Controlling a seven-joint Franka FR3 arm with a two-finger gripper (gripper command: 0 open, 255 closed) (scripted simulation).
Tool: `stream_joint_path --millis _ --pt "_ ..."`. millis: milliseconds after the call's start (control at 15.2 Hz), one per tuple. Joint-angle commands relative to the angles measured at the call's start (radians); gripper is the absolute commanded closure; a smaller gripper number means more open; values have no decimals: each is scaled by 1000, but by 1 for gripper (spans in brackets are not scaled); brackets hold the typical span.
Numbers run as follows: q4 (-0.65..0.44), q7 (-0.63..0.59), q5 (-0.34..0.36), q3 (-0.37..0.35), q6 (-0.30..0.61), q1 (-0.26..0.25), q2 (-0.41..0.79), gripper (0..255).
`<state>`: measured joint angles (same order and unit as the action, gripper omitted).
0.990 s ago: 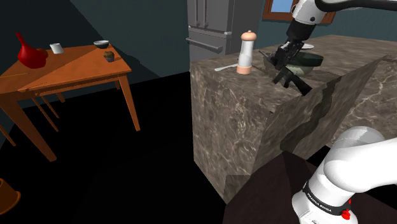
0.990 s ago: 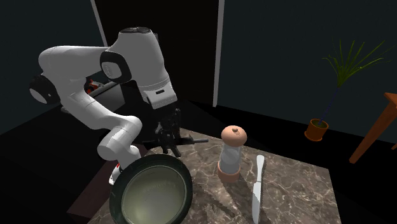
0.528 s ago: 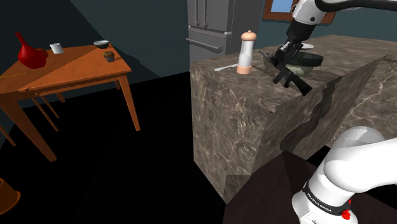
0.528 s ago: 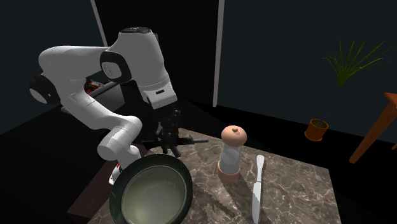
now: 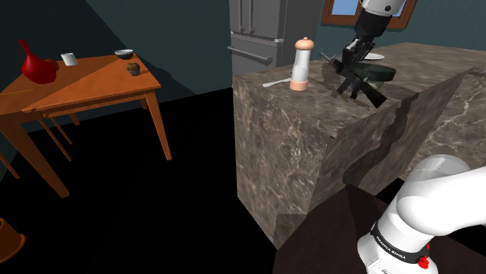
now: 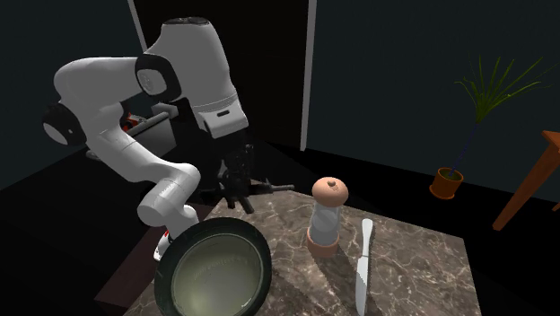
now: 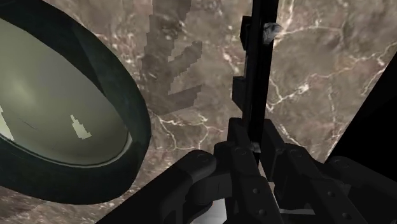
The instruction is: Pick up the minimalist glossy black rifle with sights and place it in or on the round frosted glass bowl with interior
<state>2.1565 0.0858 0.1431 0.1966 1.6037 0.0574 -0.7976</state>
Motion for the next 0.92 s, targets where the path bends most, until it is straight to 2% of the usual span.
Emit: stream_joint_path --millis 0,858 --pt "-38 1 -3 -2 -24 -2 14 255" --pt "-295 12 -19 -8 -178 -14 117 255"
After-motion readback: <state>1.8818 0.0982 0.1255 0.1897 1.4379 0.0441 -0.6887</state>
